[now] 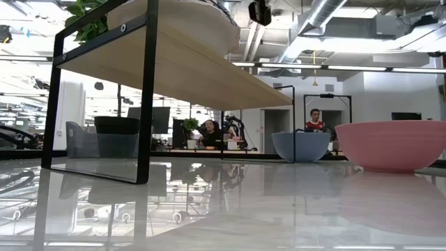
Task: Place and stack bowls onto a shelf
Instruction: Stack the white patterned bowl on the white patterned bowl on the shelf
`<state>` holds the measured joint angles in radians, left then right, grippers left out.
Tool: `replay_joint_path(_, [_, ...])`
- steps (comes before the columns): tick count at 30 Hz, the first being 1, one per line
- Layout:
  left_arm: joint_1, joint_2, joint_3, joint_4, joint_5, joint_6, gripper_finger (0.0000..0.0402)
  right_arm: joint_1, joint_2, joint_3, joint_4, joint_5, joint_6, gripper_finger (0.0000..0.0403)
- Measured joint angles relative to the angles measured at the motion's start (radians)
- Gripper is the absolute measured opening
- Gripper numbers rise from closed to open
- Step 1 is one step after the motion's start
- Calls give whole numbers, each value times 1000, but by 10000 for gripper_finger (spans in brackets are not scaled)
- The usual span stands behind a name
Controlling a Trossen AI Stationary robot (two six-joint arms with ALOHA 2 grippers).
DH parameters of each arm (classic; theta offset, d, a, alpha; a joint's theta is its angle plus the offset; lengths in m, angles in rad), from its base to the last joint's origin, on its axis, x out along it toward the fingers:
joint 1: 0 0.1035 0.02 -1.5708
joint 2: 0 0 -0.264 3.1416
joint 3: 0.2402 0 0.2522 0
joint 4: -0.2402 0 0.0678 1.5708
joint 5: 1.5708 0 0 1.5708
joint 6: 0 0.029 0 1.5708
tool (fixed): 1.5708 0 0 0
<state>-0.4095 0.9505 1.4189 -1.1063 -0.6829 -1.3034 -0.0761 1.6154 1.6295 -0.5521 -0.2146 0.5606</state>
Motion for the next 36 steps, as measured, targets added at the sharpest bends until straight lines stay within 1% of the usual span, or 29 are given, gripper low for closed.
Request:
replay_joint_path(8, [0,-1,0,-67,-6,-2,254,7,24,0,-19,3,0,27])
replay_joint_path(16, [0,-1,0,-68,5,-2,254,6,69,-1,-21,3,0,33])
replay_joint_path(23, [0,0,0,-74,6,0,254,-6,86,-1,-56,-46,-8,44])
replay_joint_path(27, [0,0,0,-79,5,0,254,-5,98,-1,-79,-53,-21,64])
replay_joint_path(30, [0,0,0,-82,4,1,254,-3,106,1,-74,-57,-37,87])
replay_joint_path(36, [0,0,0,-86,3,1,254,-6,105,0,-79,-57,-38,159])
